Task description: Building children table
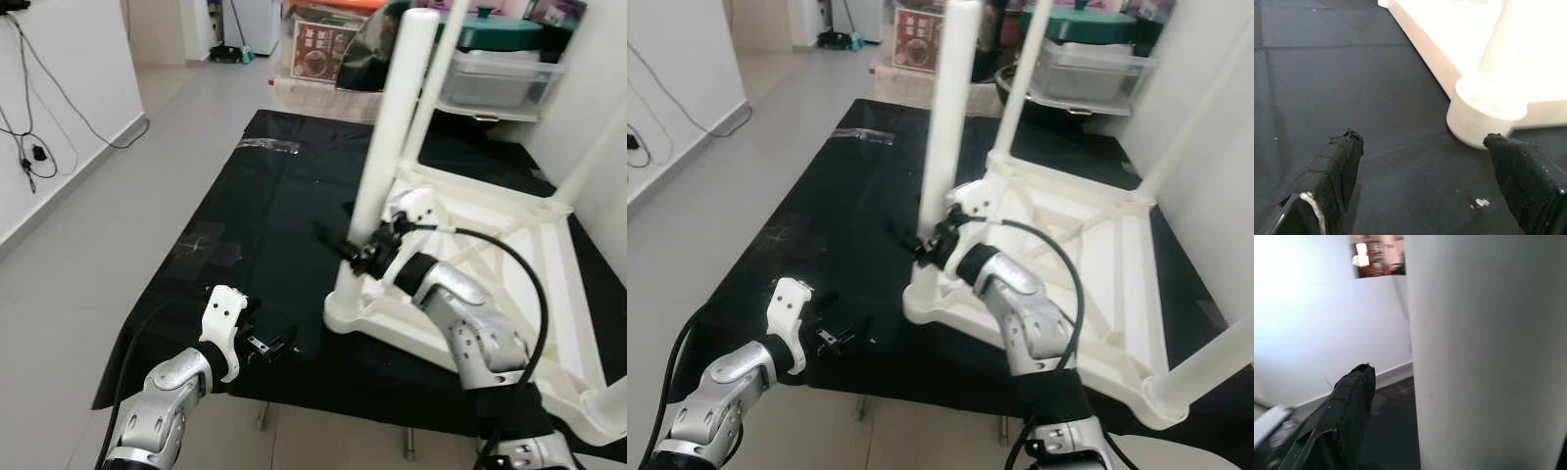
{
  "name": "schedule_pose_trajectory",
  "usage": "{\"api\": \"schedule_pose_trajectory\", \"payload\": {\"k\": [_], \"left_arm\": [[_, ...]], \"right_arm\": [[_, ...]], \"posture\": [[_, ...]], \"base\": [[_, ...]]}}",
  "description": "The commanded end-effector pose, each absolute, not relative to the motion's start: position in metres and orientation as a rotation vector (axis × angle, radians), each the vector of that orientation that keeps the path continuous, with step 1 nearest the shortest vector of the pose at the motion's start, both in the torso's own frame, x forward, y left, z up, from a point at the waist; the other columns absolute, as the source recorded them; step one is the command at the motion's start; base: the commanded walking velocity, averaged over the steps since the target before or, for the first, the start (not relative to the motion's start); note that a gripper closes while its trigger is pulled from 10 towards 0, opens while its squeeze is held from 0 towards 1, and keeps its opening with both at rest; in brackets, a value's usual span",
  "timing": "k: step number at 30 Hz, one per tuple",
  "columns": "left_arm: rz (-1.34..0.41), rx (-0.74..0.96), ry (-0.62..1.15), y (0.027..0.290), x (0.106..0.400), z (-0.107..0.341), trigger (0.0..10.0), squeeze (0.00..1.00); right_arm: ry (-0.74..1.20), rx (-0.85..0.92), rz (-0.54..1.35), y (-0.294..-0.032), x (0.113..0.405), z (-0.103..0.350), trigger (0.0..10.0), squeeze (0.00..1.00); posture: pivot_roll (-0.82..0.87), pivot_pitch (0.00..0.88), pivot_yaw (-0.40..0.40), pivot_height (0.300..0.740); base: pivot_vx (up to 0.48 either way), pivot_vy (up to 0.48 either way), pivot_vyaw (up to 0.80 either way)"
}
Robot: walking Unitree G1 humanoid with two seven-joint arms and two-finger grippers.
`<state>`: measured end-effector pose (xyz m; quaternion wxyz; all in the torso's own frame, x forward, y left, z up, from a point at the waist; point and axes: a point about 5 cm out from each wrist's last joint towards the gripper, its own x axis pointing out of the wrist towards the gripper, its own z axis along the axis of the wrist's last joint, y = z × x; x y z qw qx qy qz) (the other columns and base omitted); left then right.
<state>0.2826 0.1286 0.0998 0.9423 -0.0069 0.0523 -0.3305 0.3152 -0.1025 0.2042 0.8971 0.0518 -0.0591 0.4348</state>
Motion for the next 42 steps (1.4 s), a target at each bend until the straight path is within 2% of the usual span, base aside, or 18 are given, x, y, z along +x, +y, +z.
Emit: {"api": "schedule_pose_trajectory", "payload": {"k": [1, 2, 3, 4, 6, 8, 10, 12, 15, 16, 23, 24, 25, 27, 31, 32, 36, 42], "left_arm": [[-0.672, -0.002, 0.112, 0.128, 0.283, 0.098, 10.0, 0.00], [-0.671, 0.001, 0.106, 0.129, 0.285, 0.100, 10.0, 0.00], [-0.663, 0.007, 0.103, 0.131, 0.286, 0.101, 10.0, 0.00], [-0.663, 0.007, 0.103, 0.131, 0.286, 0.101, 10.0, 0.00], [-0.652, 0.018, 0.105, 0.138, 0.286, 0.102, 10.0, 0.00], [-0.652, 0.018, 0.105, 0.138, 0.286, 0.102, 10.0, 0.00], [-0.652, 0.023, 0.110, 0.140, 0.284, 0.101, 10.0, 0.00], [-0.654, 0.020, 0.113, 0.137, 0.284, 0.099, 10.0, 0.00], [-0.656, 0.016, 0.111, 0.135, 0.284, 0.099, 10.0, 0.00], [-0.661, 0.011, 0.107, 0.132, 0.285, 0.100, 10.0, 0.00], [-0.669, 0.008, 0.103, 0.130, 0.285, 0.101, 10.0, 0.00], [-0.669, 0.012, 0.106, 0.131, 0.284, 0.100, 10.0, 0.00], [-0.670, 0.015, 0.109, 0.132, 0.284, 0.099, 10.0, 0.00], [-0.671, 0.017, 0.109, 0.133, 0.284, 0.099, 10.0, 0.00], [-0.671, 0.018, 0.108, 0.133, 0.285, 0.099, 10.0, 0.00], [-0.669, 0.017, 0.103, 0.132, 0.286, 0.101, 10.0, 0.00], [-0.663, 0.018, 0.091, 0.132, 0.289, 0.103, 10.0, 0.00], [-0.649, 0.022, 0.093, 0.136, 0.285, 0.102, 10.0, 0.00]], "right_arm": [[-0.110, 0.112, 1.029, -0.086, 0.305, 0.199, 10.0, 0.00], [-0.092, 0.139, 1.094, -0.081, 0.299, 0.194, 1.0, 0.00], [-0.084, 0.155, 1.085, -0.077, 0.299, 0.189, 0.0, 0.00], [-0.084, 0.155, 1.085, -0.077, 0.299, 0.189, 0.0, 0.00], [-0.031, 0.096, 0.826, -0.080, 0.318, 0.173, 0.0, 0.00], [-0.031, 0.096, 0.826, -0.080, 0.318, 0.173, 0.0, 0.00], [0.078, 0.058, 0.380, -0.107, 0.345, 0.156, 0.0, 0.00], [0.291, 0.101, -0.270, -0.176, 0.346, 0.121, 0.0, 0.00], [0.383, 0.116, -0.495, -0.203, 0.333, 0.104, 0.0, 0.00], [0.394, 0.176, -0.505, -0.201, 0.325, 0.100, 10.0, 0.00], [0.309, 0.297, -0.357, -0.180, 0.320, 0.110, 10.0, 0.00], [0.182, 0.331, -0.162, -0.158, 0.326, 0.129, 10.0, 1.00], [0.096, 0.383, 0.051, -0.136, 0.329, 0.148, 10.0, 1.00], [0.033, 0.410, 0.240, -0.119, 0.329, 0.165, 10.0, 1.00], [-0.017, 0.382, 0.365, -0.110, 0.330, 0.179, 10.0, 1.00], [-0.068, 0.354, 0.506, -0.106, 0.330, 0.195, 10.0, 0.00], [-0.133, 0.225, 0.782, -0.105, 0.328, 0.217, 10.0, 0.00], [-0.112, 0.152, 0.835, -0.093, 0.340, 0.208, 10.0, 0.00]], "posture": [[0.06, 0.000, -0.117, 0.740], [0.07, 0.000, -0.121, 0.740], [0.08, 0.000, -0.124, 0.740], [0.08, 0.000, -0.124, 0.740], [0.07, 0.000, -0.115, 0.740], [0.07, 0.000, -0.115, 0.740], [0.06, 0.000, -0.112, 0.740], [0.05, 0.000, -0.107, 0.740], [0.05, 0.000, -0.107, 0.740], [0.05, 0.000, -0.102, 0.740], [0.04, 0.000, -0.094, 0.740], [0.04, 0.000, -0.092, 0.740], [0.04, 0.000, -0.093, 0.740], [0.04, 0.000, -0.093, 0.740], [0.04, 0.000, -0.095, 0.740], [0.05, 0.000, -0.101, 0.740], [0.07, 0.000, -0.115, 0.740], [0.10, 0.000, -0.132, 0.740]], "base": [[0.000, 0.000, 0.00], [0.000, 0.000, 0.00], [0.000, 0.000, 0.00], [0.000, 0.000, 0.00], [0.000, 0.000, 0.00], [0.000, 0.000, 0.00], [0.000, 0.000, 0.00], [0.000, 0.000, 0.00], [0.000, 0.000, 0.00], [0.000, 0.000, 0.00], [0.000, 0.000, 0.00], [0.000, 0.000, 0.00], [0.000, 0.000, 0.00], [0.000, 0.000, 0.00], [0.000, 0.000, 0.00], [0.000, 0.000, 0.00], [0.000, 0.000, 0.00], [0.000, 0.000, 0.00]]}}
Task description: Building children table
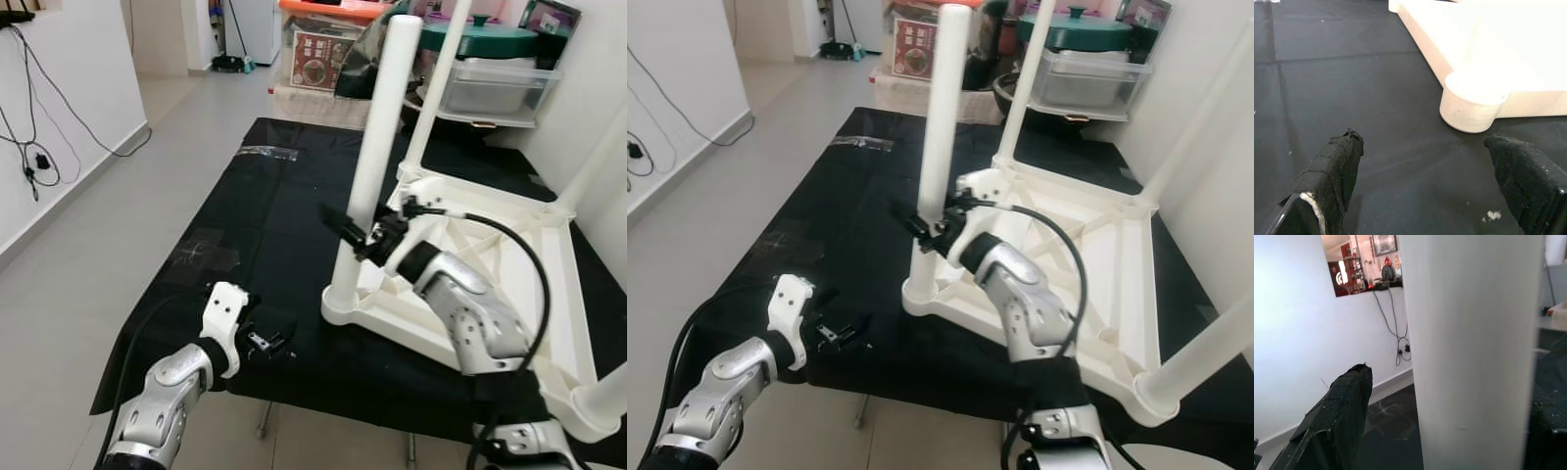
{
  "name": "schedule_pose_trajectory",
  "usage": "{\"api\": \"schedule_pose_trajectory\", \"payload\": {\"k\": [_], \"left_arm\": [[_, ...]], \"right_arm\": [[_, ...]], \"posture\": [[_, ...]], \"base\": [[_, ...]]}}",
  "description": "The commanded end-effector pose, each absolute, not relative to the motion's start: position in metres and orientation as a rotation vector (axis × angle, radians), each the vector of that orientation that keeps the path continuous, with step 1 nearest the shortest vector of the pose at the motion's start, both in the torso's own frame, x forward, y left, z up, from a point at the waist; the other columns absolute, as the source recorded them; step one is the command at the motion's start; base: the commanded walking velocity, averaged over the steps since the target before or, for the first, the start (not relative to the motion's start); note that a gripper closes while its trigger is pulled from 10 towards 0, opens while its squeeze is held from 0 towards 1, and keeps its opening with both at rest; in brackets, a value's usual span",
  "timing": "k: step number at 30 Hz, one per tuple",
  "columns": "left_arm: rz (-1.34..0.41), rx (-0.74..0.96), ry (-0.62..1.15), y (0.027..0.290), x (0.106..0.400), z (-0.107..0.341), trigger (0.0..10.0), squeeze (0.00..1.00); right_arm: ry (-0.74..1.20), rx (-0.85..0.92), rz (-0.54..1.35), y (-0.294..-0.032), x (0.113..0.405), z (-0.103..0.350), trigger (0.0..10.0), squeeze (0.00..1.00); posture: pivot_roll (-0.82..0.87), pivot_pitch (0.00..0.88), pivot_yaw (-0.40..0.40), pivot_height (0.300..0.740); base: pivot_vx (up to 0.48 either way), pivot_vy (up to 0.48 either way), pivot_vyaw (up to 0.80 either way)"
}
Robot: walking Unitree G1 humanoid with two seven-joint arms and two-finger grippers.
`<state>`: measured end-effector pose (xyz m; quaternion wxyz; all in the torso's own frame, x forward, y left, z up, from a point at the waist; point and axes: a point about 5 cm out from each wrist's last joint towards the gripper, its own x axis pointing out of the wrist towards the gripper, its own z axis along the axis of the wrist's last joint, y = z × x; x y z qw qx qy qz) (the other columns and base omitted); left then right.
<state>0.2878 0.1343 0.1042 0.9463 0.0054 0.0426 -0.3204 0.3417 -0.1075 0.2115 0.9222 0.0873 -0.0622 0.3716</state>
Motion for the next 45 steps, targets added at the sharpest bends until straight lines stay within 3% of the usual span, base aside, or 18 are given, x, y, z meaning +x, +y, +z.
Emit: {"api": "schedule_pose_trajectory", "payload": {"k": [1, 7, 8, 12, 14, 16, 20, 24, 25, 26, 27, 29, 30, 39, 40, 41, 42, 45], "left_arm": [[-0.644, 0.022, 0.094, 0.137, 0.284, 0.102, 10.0, 0.00], [-0.642, 0.018, 0.097, 0.137, 0.284, 0.101, 10.0, 0.00], [-0.651, 0.018, 0.097, 0.135, 0.284, 0.101, 10.0, 0.00], [-0.657, 0.018, 0.101, 0.134, 0.284, 0.101, 10.0, 0.00], [-0.652, 0.023, 0.107, 0.136, 0.284, 0.099, 10.0, 0.00], [-0.651, 0.023, 0.110, 0.136, 0.282, 0.098, 10.0, 0.00], [-0.661, 0.013, 0.122, 0.134, 0.277, 0.094, 10.0, 0.00], [-0.666, 0.011, 0.125, 0.132, 0.277, 0.093, 10.0, 0.00], [-0.674, 0.006, 0.125, 0.129, 0.277, 0.093, 10.0, 0.00], [-0.674, 0.006, 0.125, 0.129, 0.277, 0.093, 10.0, 0.00], [-0.683, 0.003, 0.121, 0.125, 0.278, 0.094, 10.0, 0.00], [-0.694, 0.002, 0.118, 0.123, 0.279, 0.095, 10.0, 0.00], [-0.701, 0.005, 0.118, 0.122, 0.280, 0.096, 10.0, 0.00], [-0.693, 0.003, 0.123, 0.125, 0.277, 0.094, 10.0, 0.00], [-0.691, 0.000, 0.122, 0.124, 0.277, 0.093, 10.0, 0.00], [-0.691, 0.000, 0.122, 0.124, 0.277, 0.093, 10.0, 0.00], [-0.690, -0.001, 0.119, 0.123, 0.277, 0.093, 10.0, 0.00], [-0.687, -0.004, 0.109, 0.122, 0.279, 0.095, 10.0, 0.00]], "right_arm": [[-0.113, 0.134, 0.849, -0.087, 0.341, 0.207, 10.0, 0.00], [-0.127, 0.078, 0.931, -0.072, 0.338, 0.203, 10.0, 0.00], [-0.115, 0.065, 0.891, -0.073, 0.340, 0.200, 0.0, 0.00], [-0.030, 0.006, 0.528, -0.094, 0.362, 0.187, 0.0, 0.00], [0.142, 0.015, -0.011, -0.143, 0.376, 0.161, 0.0, 0.00], [0.213, 0.055, -0.210, -0.168, 0.371, 0.146, 0.0, 0.00], [0.276, 0.055, -0.507, -0.206, 0.342, 0.121, 0.0, 0.00], [0.287, 0.041, -0.532, -0.207, 0.336, 0.119, 0.0, 0.00], [0.292, 0.050, -0.508, -0.202, 0.333, 0.118, 3.8, 0.00], [0.292, 0.050, -0.508, -0.202, 0.333, 0.118, 3.8, 0.00], [0.285, 0.059, -0.459, -0.193, 0.333, 0.119, 10.0, 0.00], [0.257, 0.058, -0.392, -0.180, 0.335, 0.124, 10.0, 0.00], [0.169, 0.077, -0.279, -0.162, 0.338, 0.138, 10.0, 1.00], [0.027, 0.124, -0.209, -0.161, 0.349, 0.176, 10.0, 1.00], [-0.047, 0.140, -0.132, -0.165, 0.354, 0.195, 10.0, 0.73], [-0.047, 0.140, -0.132, -0.165, 0.354, 0.195, 10.0, 0.73], [-0.130, 0.143, -0.043, -0.171, 0.358, 0.213, 10.0, 0.04], [-0.228, 0.107, 0.148, -0.179, 0.359, 0.235, 10.0, 0.00]], "posture": [[0.10, 0.000, -0.135, 0.740], [0.09, 0.000, -0.129, 0.740], [0.09, 0.000, -0.127, 0.740], [0.09, 0.000, -0.124, 0.740], [0.09, 0.000, -0.123, 0.740], [0.09, 0.000, -0.124, 0.740], [0.06, 0.000, -0.108, 0.740], [0.05, 0.000, -0.102, 0.740], [0.05, 0.000, -0.102, 0.740], [0.05, 0.000, -0.102, 0.740], [0.04, 0.000, -0.094, 0.740], [0.05, 0.000, -0.090, 0.740], [0.05, 0.000, -0.092, 0.740], [0.05, 0.000, -0.107, 0.740], [0.05, 0.000, -0.109, 0.740], [0.05, 0.000, -0.109, 0.740], [0.06, 0.000, -0.114, 0.740], [0.07, 0.000, -0.118, 0.740]], "base": [[0.000, 0.000, 0.00], [0.000, 0.000, 0.00], [0.000, 0.000, 0.00], [0.000, 0.000, 0.00], [0.000, 0.000, 0.00], [0.000, 0.000, 0.00], [0.000, 0.000, 0.00], [0.000, 0.000, 0.00], [0.000, 0.000, 0.00], [0.000, 0.000, 0.00], [0.000, 0.000, 0.00], [0.000, 0.000, 0.00], [0.000, 0.000, 0.00], [0.000, 0.000, 0.00], [0.000, 0.000, 0.00], [0.000, 0.000, 0.00], [0.000, 0.000, 0.00], [0.000, 0.000, 0.00]]}}
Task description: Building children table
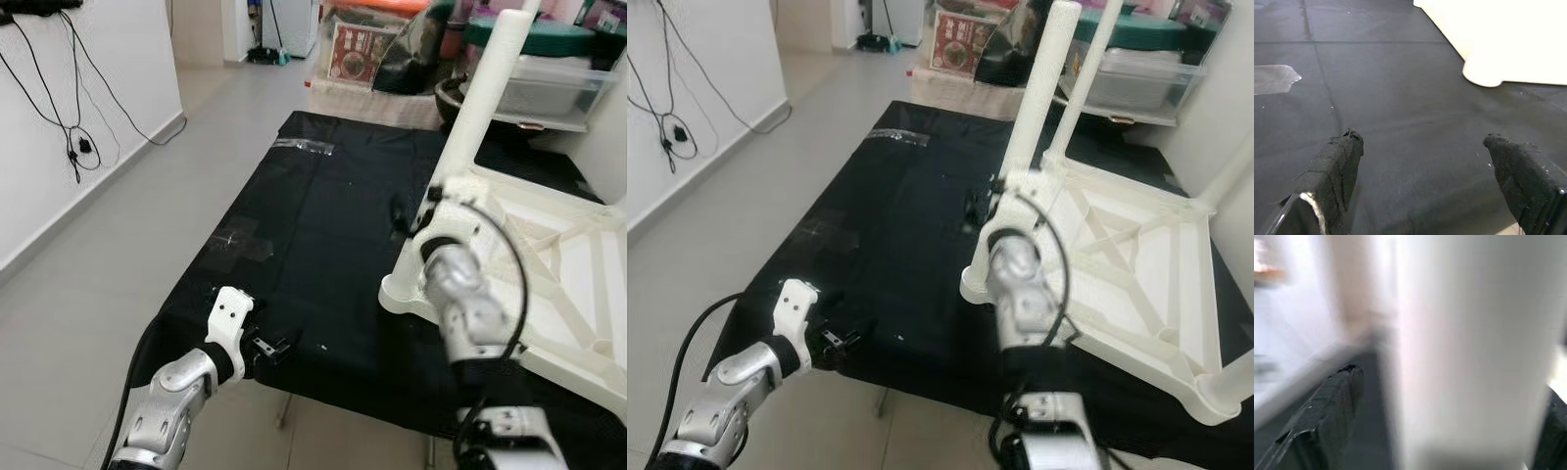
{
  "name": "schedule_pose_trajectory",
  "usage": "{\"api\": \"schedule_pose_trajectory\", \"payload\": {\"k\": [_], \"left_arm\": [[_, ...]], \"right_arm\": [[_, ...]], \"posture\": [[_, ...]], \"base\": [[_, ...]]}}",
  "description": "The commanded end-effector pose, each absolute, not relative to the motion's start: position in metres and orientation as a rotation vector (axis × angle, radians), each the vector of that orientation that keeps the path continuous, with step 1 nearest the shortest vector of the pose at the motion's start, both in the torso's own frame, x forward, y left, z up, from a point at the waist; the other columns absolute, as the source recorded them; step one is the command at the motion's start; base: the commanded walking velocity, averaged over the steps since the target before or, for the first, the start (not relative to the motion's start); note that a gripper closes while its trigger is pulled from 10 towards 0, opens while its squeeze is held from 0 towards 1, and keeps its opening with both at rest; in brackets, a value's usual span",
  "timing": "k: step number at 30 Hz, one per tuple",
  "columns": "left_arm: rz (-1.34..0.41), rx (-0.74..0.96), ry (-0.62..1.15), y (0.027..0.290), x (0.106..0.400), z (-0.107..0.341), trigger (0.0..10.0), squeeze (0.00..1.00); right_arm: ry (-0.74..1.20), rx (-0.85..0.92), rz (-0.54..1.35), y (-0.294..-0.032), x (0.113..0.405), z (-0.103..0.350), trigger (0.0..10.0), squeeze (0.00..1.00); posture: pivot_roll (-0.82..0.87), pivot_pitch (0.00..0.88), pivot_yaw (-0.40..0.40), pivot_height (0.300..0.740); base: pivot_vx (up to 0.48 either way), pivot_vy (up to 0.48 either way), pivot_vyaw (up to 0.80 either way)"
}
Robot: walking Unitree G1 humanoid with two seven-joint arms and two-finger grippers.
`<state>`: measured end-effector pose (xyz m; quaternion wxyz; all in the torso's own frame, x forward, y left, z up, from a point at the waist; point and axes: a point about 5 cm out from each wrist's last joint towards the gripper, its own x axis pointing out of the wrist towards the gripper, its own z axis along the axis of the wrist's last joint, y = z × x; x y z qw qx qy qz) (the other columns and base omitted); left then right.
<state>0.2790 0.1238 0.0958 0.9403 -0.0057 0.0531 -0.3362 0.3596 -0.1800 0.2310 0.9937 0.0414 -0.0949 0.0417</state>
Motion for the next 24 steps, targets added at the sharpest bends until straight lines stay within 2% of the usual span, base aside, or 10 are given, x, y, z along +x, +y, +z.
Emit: {"api": "schedule_pose_trajectory", "payload": {"k": [1, 3, 4, 6, 7, 11, 13, 18, 21, 24], "left_arm": [[-0.687, -0.004, 0.109, 0.122, 0.279, 0.095, 10.0, 0.00], [-0.686, -0.003, 0.106, 0.123, 0.279, 0.096, 10.0, 0.00], [-0.684, 0.002, 0.108, 0.125, 0.280, 0.096, 10.0, 0.00], [-0.683, 0.005, 0.109, 0.126, 0.281, 0.095, 10.0, 0.00], [-0.682, 0.007, 0.109, 0.127, 0.281, 0.095, 10.0, 0.00], [-0.682, 0.007, 0.107, 0.126, 0.281, 0.096, 10.0, 0.00], [-0.683, 0.006, 0.105, 0.125, 0.282, 0.096, 10.0, 0.00], [-0.685, 0.007, 0.104, 0.125, 0.281, 0.097, 10.0, 0.00], [-0.681, 0.011, 0.110, 0.129, 0.280, 0.096, 10.0, 0.00], [-0.680, 0.011, 0.112, 0.130, 0.280, 0.096, 10.0, 0.00]], "right_arm": [[-0.228, 0.107, 0.148, -0.179, 0.359, 0.235, 10.0, 0.00], [-0.245, 0.083, 0.203, -0.181, 0.358, 0.239, 10.0, 0.00], [-0.243, 0.038, 0.283, -0.176, 0.358, 0.236, 8.9, 0.00], [-0.237, 0.008, 0.331, -0.173, 0.357, 0.233, 8.9, 0.00], [-0.205, -0.014, 0.411, -0.163, 0.355, 0.224, 4.6, 0.00], [-0.140, -0.070, 0.530, -0.146, 0.349, 0.203, 4.1, 0.00], [-0.089, -0.188, 0.564, -0.137, 0.346, 0.184, 0.0, 0.00], [0.050, -0.244, 0.460, -0.142, 0.352, 0.163, 0.0, 0.00], [0.171, -0.133, 0.025, -0.175, 0.361, 0.149, 0.0, 0.00], [0.215, -0.079, -0.161, -0.191, 0.360, 0.142, 0.0, 0.00]], "posture": [[0.07, 0.000, -0.118, 0.740], [0.07, 0.000, -0.118, 0.740], [0.07, 0.000, -0.118, 0.740], [0.07, 0.000, -0.118, 0.740], [0.07, 0.000, -0.124, 0.740], [0.07, 0.000, -0.124, 0.740], [0.08, 0.000, -0.123, 0.740], [0.08, 0.000, -0.123, 0.740], [0.08, 0.000, -0.120, 0.740], [0.07, 0.000, -0.119, 0.740]], "base": [[0.000, 0.000, 0.00], [0.000, 0.000, 0.00], [0.000, 0.000, 0.00], [0.000, 0.000, 0.00], [0.000, 0.000, 0.00], [0.000, 0.000, 0.00], [0.000, 0.000, 0.00], [0.000, 0.000, 0.00], [0.000, 0.000, 0.00], [0.000, 0.000, 0.00]]}}
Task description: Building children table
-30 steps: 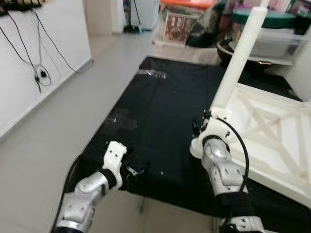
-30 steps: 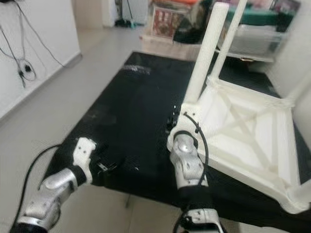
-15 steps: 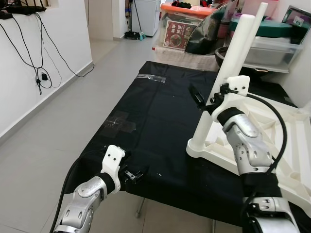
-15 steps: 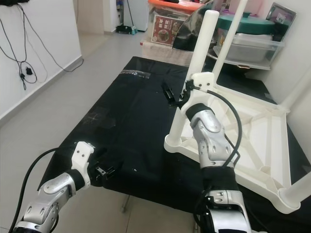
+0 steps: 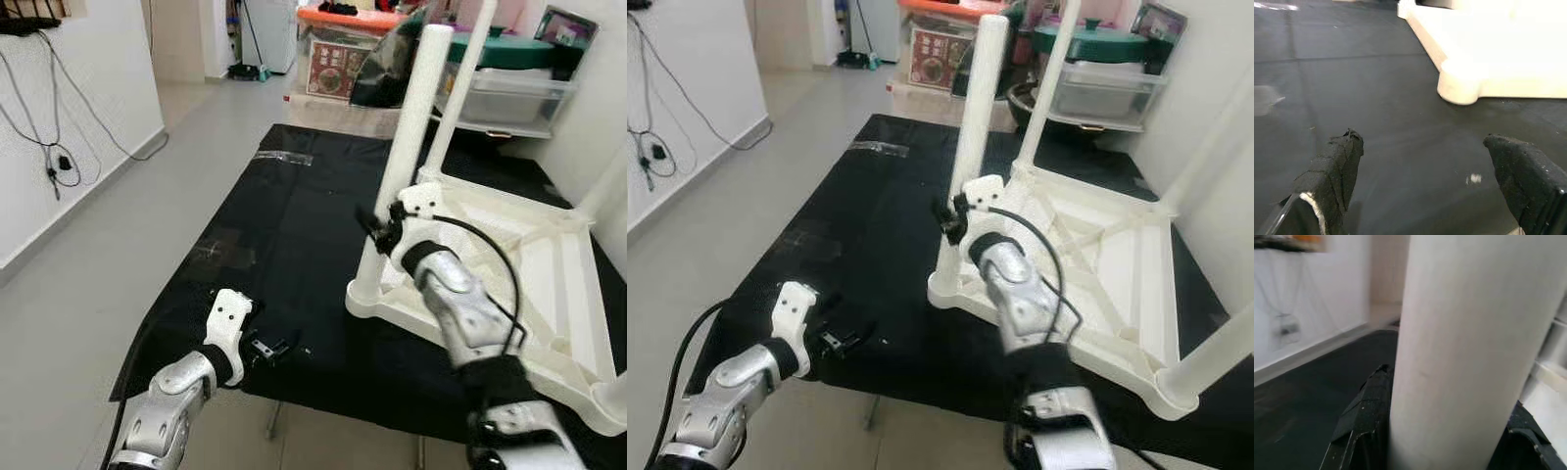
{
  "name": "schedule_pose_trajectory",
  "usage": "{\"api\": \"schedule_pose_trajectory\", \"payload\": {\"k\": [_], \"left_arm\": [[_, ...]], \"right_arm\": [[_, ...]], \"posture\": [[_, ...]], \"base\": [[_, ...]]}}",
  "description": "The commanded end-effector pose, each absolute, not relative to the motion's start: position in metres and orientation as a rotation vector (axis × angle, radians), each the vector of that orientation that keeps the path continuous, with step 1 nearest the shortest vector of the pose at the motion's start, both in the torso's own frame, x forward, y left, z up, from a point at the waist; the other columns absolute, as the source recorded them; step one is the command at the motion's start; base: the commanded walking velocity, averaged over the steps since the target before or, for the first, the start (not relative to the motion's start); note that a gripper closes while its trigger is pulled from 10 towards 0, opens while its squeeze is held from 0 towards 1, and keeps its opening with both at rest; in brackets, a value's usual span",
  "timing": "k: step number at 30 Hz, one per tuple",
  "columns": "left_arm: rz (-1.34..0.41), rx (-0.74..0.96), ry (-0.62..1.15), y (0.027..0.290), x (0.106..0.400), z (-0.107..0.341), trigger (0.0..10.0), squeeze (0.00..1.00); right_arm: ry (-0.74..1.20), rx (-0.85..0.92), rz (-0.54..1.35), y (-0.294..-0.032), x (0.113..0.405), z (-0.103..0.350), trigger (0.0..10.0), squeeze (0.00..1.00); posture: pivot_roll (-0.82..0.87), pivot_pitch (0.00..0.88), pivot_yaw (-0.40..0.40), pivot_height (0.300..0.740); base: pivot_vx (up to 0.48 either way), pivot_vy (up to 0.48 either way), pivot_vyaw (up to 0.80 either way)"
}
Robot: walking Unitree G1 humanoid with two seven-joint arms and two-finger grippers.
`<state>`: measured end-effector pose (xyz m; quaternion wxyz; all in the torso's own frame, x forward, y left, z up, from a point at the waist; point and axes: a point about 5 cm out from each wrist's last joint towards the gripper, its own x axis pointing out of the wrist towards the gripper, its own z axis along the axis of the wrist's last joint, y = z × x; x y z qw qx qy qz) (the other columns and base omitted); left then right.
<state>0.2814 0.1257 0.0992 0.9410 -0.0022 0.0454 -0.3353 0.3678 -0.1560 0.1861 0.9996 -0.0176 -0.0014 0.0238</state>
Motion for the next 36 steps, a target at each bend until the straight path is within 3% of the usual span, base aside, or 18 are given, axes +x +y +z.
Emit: {"api": "schedule_pose_trajectory", "payload": {"k": [1, 3, 7, 16, 17, 18, 19, 24, 25, 36], "left_arm": [[-0.680, 0.011, 0.112, 0.130, 0.280, 0.096, 10.0, 0.00], [-0.680, 0.011, 0.114, 0.129, 0.279, 0.095, 10.0, 0.00], [-0.684, 0.003, 0.113, 0.125, 0.280, 0.095, 10.0, 0.00], [-0.700, 0.008, 0.111, 0.121, 0.282, 0.096, 10.0, 0.00], [-0.692, 0.009, 0.110, 0.123, 0.282, 0.097, 10.0, 0.00], [-0.692, 0.009, 0.110, 0.123, 0.282, 0.097, 10.0, 0.00], [-0.687, 0.007, 0.108, 0.124, 0.281, 0.097, 10.0, 0.00], [-0.672, 0.001, 0.112, 0.126, 0.279, 0.095, 10.0, 0.00], [-0.670, -0.003, 0.114, 0.126, 0.278, 0.094, 10.0, 0.00], [-0.664, 0.004, 0.116, 0.132, 0.277, 0.095, 10.0, 0.00]], "right_arm": [[0.215, -0.079, -0.161, -0.191, 0.360, 0.142, 0.0, 0.00], [0.286, -0.009, -0.475, -0.217, 0.344, 0.126, 0.0, 0.00], [0.293, -0.016, -0.668, -0.225, 0.324, 0.117, 0.0, 0.00], [0.270, -0.057, -0.538, -0.191, 0.322, 0.119, 0.0, 0.03], [0.274, -0.070, -0.510, -0.189, 0.325, 0.121, 3.5, 0.70], [0.274, -0.070, -0.510, -0.189, 0.325, 0.121, 3.5, 0.70], [0.265, -0.083, -0.500, -0.187, 0.329, 0.126, 10.0, 0.00], [0.223, -0.066, -0.443, -0.180, 0.337, 0.139, 10.0, 0.00], [0.185, -0.038, -0.411, -0.177, 0.339, 0.146, 10.0, 1.00], [0.017, -0.016, -0.324, -0.164, 0.325, 0.176, 10.0, 1.00]], "posture": [[0.07, 0.000, -0.119, 0.740], [0.07, 0.000, -0.114, 0.740], [0.05, 0.000, -0.102, 0.740], [0.06, 0.000, -0.100, 0.740], [0.06, 0.000, -0.102, 0.740], [0.06, 0.000, -0.102, 0.740], [0.06, 0.000, -0.108, 0.740], [0.05, 0.000, -0.112, 0.740], [0.06, 0.000, -0.113, 0.740], [0.04, 0.000, -0.106, 0.740]], "base": [[0.000, 0.000, 0.00], [0.000, 0.000, 0.00], [0.000, 0.000, 0.00], [0.000, 0.000, 0.00], [0.000, 0.000, 0.00], [0.000, 0.000, 0.00], [0.000, 0.000, 0.00], [0.000, 0.000, 0.00], [0.000, 0.000, 0.00], [0.000, 0.000, 0.00]]}}
